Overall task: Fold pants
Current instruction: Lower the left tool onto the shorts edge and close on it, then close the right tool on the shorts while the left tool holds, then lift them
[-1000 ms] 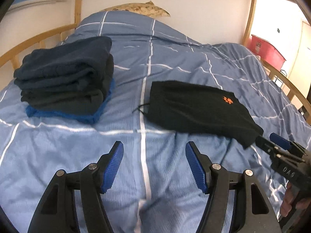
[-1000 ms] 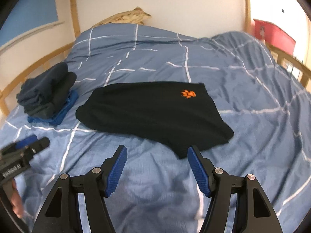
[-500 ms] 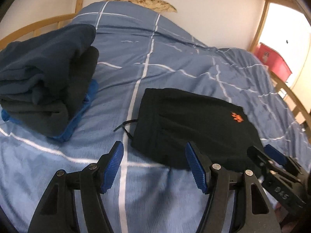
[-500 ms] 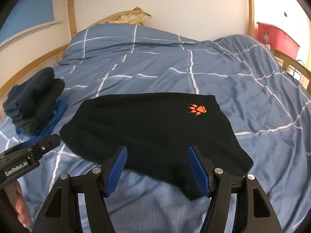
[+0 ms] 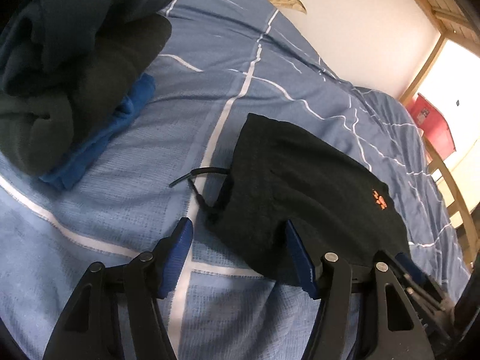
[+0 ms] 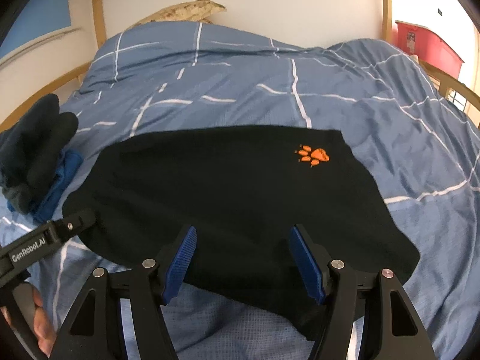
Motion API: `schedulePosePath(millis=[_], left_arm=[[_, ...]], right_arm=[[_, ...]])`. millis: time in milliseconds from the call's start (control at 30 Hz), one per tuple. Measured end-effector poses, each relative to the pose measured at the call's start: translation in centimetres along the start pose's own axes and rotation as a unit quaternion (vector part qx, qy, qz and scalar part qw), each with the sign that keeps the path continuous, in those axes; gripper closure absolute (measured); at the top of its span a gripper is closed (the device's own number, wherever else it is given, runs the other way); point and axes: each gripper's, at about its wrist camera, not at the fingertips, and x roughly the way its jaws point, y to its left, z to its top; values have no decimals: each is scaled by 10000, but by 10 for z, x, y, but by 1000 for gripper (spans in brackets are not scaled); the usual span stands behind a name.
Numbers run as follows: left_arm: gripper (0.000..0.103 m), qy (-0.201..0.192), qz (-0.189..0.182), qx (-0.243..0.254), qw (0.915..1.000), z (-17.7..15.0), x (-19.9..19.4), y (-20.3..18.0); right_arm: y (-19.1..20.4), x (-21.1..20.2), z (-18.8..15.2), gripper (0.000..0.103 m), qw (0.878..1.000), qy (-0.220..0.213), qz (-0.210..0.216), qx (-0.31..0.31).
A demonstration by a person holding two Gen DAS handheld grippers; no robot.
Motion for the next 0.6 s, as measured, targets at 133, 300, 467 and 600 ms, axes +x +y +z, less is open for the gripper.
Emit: schedulePosePath(millis=[133, 300, 467, 600], left_arm=[[45, -37, -263, -267, 9993, 2, -3, 5], [45, 97, -351, -509, 9980, 4, 5, 12], [53, 113, -391, -639, 9971, 4, 11, 13], [66, 111, -437, -704, 9965, 2, 14, 15]], right_arm=[[1, 5, -5, 37, 9999, 105, 13, -2], [0, 8, -10, 37, 9999, 158, -4, -16], [1, 10, -11, 37, 9998, 182, -18, -39], [0, 12, -12, 37, 9998, 205, -16, -17]])
